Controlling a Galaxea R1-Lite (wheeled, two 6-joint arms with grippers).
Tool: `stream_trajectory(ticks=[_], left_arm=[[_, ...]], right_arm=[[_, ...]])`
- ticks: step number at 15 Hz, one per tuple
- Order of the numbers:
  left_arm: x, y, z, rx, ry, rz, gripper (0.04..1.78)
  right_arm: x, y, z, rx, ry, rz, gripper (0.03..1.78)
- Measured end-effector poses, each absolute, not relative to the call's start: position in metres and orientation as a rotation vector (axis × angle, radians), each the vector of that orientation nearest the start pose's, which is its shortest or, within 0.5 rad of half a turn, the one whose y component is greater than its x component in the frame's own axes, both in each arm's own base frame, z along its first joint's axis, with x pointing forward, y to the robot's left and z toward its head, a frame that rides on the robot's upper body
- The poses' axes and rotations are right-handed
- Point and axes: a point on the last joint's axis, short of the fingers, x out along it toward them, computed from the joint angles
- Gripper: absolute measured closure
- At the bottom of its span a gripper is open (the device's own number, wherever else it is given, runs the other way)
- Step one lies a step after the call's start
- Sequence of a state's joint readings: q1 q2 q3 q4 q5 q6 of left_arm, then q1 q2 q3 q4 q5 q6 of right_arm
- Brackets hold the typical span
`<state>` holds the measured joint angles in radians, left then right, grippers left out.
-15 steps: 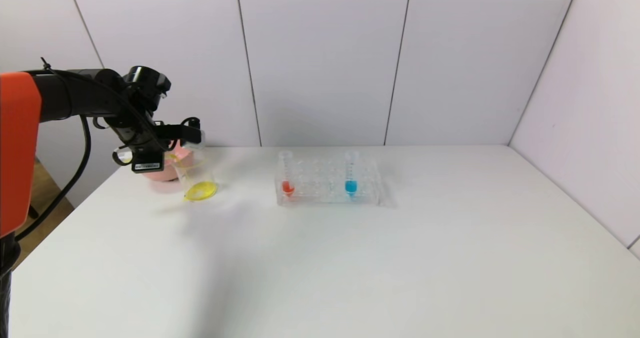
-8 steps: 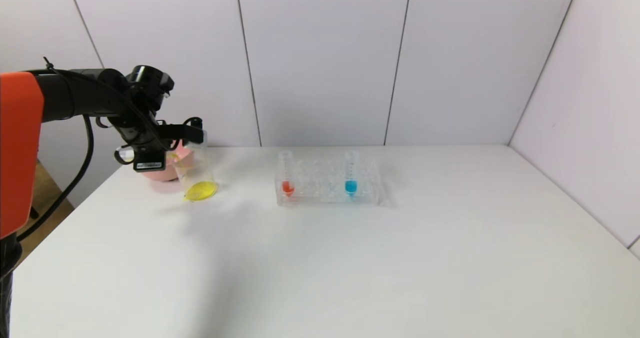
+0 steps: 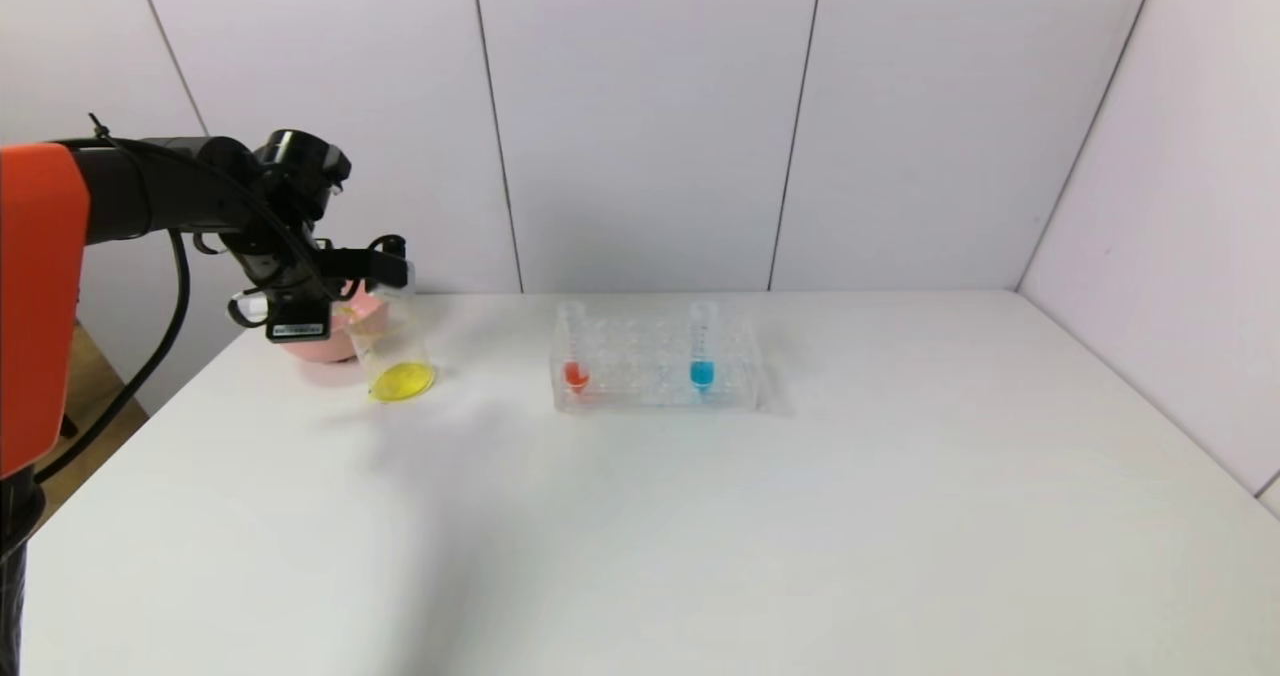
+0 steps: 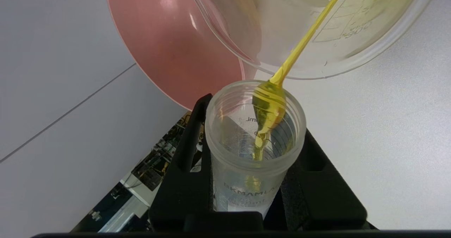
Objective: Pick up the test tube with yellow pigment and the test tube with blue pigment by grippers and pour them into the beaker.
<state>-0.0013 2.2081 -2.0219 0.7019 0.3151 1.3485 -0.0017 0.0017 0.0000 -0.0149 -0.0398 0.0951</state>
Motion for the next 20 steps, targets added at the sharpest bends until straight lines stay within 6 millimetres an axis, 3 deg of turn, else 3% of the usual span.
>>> stream_trajectory(ticks=[20], left_arm=[[0.4277,0.0037,0.2048,1.399,0.965,-0.334,1.28]], right_arm=[[-0.0227,-0.0008,0.0770,0.096,-0.015,-0.040,0.10]])
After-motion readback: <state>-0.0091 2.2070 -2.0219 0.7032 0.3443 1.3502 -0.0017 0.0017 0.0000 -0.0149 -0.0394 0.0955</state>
